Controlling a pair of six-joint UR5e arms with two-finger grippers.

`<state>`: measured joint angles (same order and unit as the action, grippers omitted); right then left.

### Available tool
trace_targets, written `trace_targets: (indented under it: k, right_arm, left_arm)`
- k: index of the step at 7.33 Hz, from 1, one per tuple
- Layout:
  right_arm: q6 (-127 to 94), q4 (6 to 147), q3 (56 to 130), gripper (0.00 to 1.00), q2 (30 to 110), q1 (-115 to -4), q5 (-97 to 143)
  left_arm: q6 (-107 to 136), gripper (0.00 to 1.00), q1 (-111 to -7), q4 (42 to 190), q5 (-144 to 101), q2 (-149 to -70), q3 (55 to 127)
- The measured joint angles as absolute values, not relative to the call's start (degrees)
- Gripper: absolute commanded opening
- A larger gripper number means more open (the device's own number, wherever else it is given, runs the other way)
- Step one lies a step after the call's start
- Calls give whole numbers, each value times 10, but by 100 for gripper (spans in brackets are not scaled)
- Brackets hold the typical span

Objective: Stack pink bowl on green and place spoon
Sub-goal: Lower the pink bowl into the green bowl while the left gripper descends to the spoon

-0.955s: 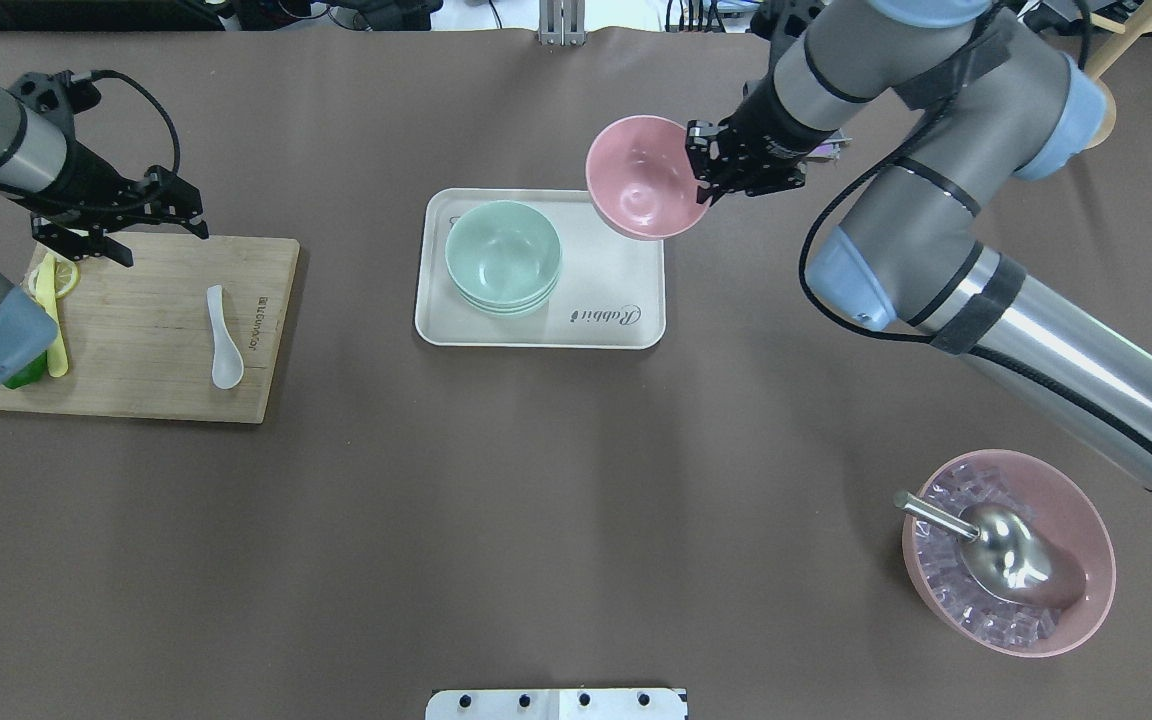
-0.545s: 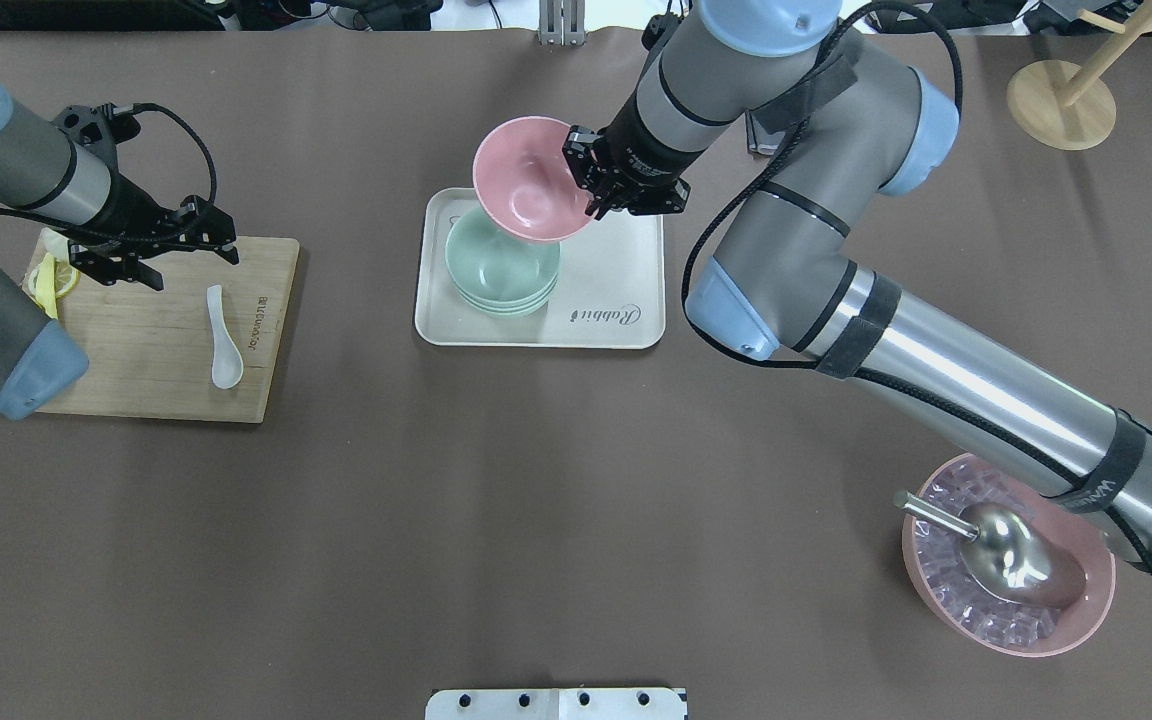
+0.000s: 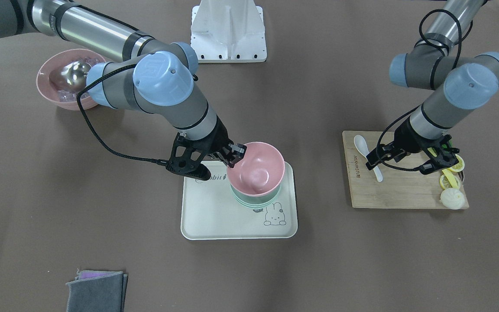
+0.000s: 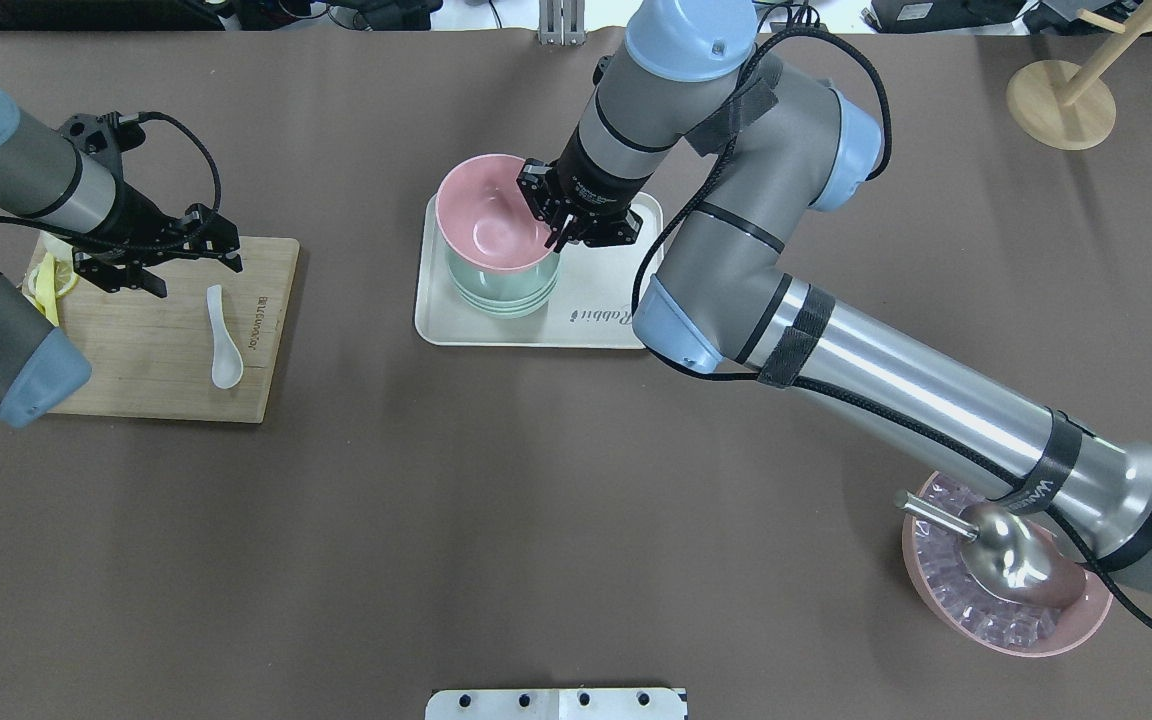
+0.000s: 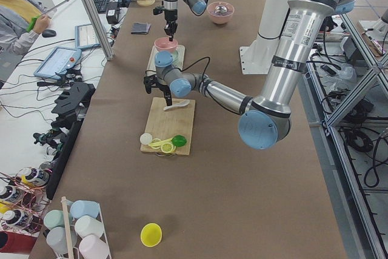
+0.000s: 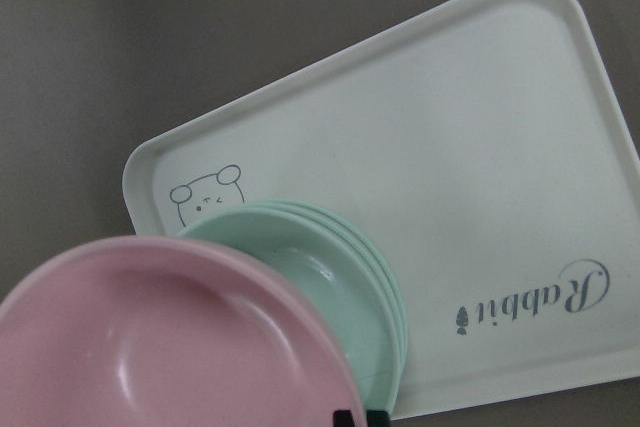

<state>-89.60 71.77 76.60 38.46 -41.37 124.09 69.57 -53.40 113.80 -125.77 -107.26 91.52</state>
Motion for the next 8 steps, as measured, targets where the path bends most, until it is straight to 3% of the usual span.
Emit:
trace_targets:
  k: [4,8]
  right_arm:
    - [-897,717,746,0,376,-404,1250]
    - [-898,682,717,0,373,-403,1244]
  left_arm:
    - [695,89,-511,1137,-1258,-1072,905]
    - [694,88,-506,1138,-1257,-1076,894]
